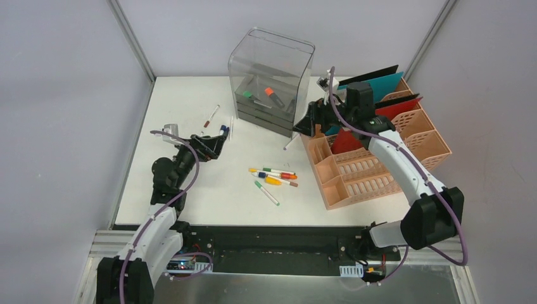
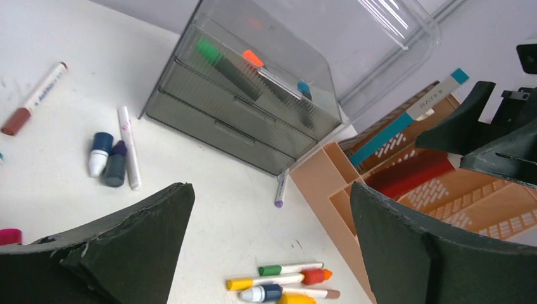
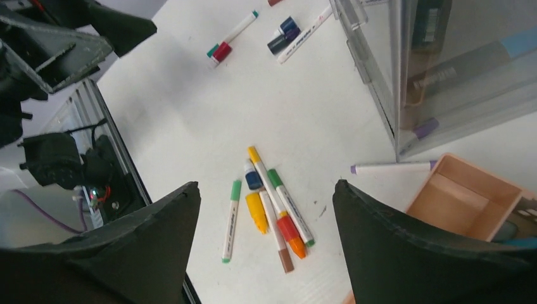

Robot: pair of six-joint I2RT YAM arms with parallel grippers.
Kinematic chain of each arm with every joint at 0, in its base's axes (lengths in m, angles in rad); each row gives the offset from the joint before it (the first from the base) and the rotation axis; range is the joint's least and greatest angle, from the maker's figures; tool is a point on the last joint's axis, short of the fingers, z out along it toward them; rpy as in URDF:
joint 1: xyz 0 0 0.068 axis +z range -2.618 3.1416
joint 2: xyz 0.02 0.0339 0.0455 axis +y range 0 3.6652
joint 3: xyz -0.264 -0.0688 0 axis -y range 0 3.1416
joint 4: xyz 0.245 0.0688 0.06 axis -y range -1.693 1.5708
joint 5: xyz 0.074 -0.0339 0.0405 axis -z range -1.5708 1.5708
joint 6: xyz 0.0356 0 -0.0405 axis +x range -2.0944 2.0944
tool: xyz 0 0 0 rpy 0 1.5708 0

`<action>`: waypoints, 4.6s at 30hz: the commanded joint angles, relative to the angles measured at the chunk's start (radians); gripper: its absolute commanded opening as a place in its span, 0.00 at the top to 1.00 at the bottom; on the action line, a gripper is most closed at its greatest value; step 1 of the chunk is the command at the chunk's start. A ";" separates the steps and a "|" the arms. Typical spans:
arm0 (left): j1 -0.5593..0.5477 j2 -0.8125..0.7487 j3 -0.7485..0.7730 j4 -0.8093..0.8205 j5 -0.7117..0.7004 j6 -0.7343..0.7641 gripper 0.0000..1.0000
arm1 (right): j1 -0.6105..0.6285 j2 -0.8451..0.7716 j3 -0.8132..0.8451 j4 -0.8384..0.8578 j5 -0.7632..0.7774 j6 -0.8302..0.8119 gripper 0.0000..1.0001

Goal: Organize the desk
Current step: Close the storage box at the center of the board, then open the storage box at the center of the board.

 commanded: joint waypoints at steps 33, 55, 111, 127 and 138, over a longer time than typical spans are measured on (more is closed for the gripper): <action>-0.210 0.861 0.204 0.666 0.028 -0.449 0.23 | -0.065 -0.369 -0.204 -0.402 -0.286 -0.693 0.07; -0.250 1.324 0.577 0.800 -0.066 -0.603 0.60 | -0.070 -0.386 -0.215 -0.426 -0.264 -0.722 0.07; -0.197 1.275 0.561 0.800 0.068 -0.560 0.51 | -0.083 -0.380 -0.223 -0.427 -0.303 -0.725 0.08; -0.197 1.376 0.672 0.740 0.037 -0.602 0.58 | -0.084 -0.381 -0.223 -0.429 -0.305 -0.724 0.08; -0.197 1.383 0.699 0.664 -0.005 -0.578 0.70 | -0.085 -0.386 -0.222 -0.429 -0.309 -0.724 0.08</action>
